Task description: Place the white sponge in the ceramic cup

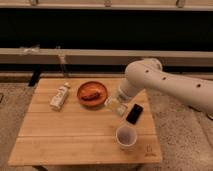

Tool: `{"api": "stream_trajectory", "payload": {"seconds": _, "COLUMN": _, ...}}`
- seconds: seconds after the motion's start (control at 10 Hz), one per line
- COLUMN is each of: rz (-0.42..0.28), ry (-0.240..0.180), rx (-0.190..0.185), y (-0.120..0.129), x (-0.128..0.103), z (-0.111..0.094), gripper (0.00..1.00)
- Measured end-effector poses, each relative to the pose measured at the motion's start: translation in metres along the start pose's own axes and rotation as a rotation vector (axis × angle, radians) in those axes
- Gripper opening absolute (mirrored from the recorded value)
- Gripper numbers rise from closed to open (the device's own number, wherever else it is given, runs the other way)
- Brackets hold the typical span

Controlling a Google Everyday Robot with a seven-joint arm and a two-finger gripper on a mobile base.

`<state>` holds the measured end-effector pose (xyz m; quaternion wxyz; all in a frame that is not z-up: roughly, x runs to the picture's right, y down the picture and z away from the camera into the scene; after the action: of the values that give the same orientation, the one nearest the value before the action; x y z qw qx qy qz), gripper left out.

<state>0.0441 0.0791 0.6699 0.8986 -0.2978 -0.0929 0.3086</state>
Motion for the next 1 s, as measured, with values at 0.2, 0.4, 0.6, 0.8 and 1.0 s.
{"api": "stream_trajectory", "payload": {"seconds": 0.2, "rz": 0.015, "ry": -0.019, "rx": -0.025, "y": 0.029, "x": 0.008, "z": -0.009, "gripper": 0.0}}
{"api": "stream_trajectory", "payload": {"seconds": 0.4, "rz": 0.045, "ry": -0.028, "rx": -0.053, "y": 0.056, "x": 0.023, "z": -0.017, "gripper": 0.0}}
{"api": "stream_trajectory", "payload": {"seconds": 0.6, "rz": 0.07, "ry": -0.034, "rx": -0.069, "y": 0.065, "x": 0.034, "z": -0.019, "gripper": 0.0}}
{"api": "stream_trajectory", "payload": {"seconds": 0.8, "rz": 0.099, "ry": -0.043, "rx": -0.086, "y": 0.07, "x": 0.049, "z": -0.015, "gripper": 0.0}}
{"api": "stream_trajectory", "payload": {"seconds": 1.0, "rz": 0.114, "ry": -0.049, "rx": -0.111, "y": 0.074, "x": 0.059, "z": -0.001, "gripper": 0.09}}
